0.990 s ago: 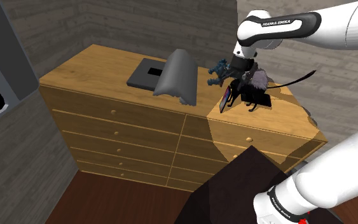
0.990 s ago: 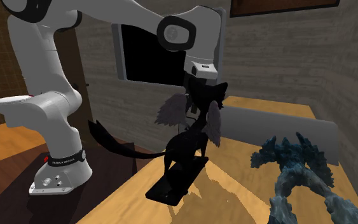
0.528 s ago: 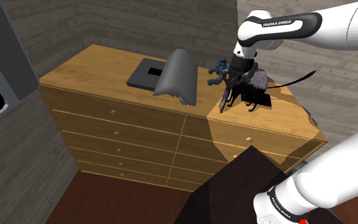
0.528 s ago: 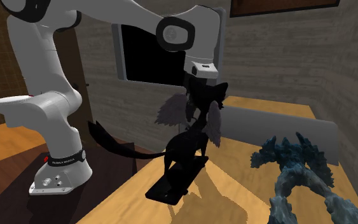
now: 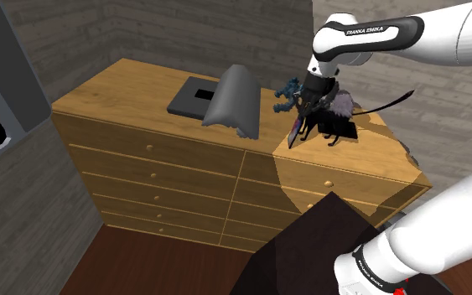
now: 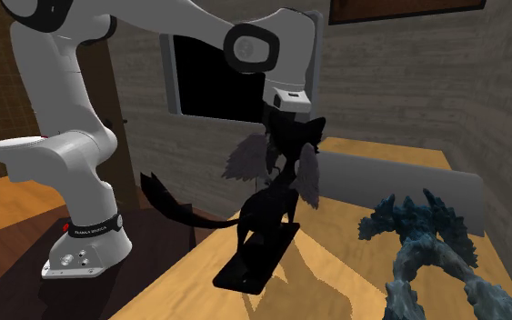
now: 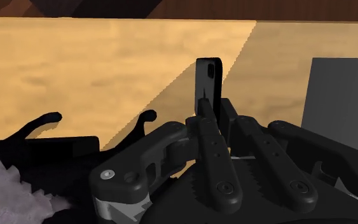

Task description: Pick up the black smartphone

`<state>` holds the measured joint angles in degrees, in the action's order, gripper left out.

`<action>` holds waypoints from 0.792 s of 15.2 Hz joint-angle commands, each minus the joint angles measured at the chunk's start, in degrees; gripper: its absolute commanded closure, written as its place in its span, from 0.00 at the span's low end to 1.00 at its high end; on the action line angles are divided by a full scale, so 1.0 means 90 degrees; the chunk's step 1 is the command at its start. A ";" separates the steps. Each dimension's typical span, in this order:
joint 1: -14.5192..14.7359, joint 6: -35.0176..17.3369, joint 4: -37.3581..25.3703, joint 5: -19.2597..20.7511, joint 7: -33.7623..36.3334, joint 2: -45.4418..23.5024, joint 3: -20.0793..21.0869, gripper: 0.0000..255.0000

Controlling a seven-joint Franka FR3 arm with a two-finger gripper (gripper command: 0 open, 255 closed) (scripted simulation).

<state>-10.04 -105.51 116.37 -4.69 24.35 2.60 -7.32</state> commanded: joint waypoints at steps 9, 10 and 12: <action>-0.0016 0.0882 -0.0577 0.0028 0.0067 0.0019 -0.0016 1.00; -0.0017 0.0966 -0.0650 0.0030 0.0074 0.0030 -0.0016 1.00; -0.0017 0.1134 -0.0801 0.0034 0.0087 0.0048 -0.0016 1.00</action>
<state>-10.18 -96.16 109.92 -4.41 25.10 2.94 -7.45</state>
